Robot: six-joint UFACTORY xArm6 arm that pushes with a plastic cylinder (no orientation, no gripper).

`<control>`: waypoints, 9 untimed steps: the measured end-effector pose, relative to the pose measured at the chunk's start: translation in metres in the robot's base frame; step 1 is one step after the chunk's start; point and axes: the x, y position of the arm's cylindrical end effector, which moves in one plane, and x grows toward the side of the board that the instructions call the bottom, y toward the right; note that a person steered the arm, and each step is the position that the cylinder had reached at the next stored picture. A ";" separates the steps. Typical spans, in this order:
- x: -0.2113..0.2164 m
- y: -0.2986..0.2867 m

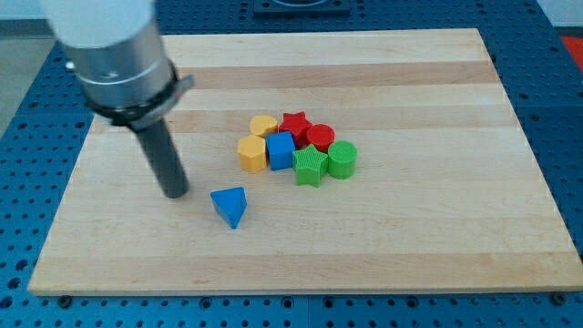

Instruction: Push the blue triangle closer to the group of blocks

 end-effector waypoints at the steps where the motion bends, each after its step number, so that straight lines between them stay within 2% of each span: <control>1: 0.016 -0.009; 2: 0.039 -0.004; 4: 0.045 0.068; 6: 0.054 0.089; 9: 0.036 0.120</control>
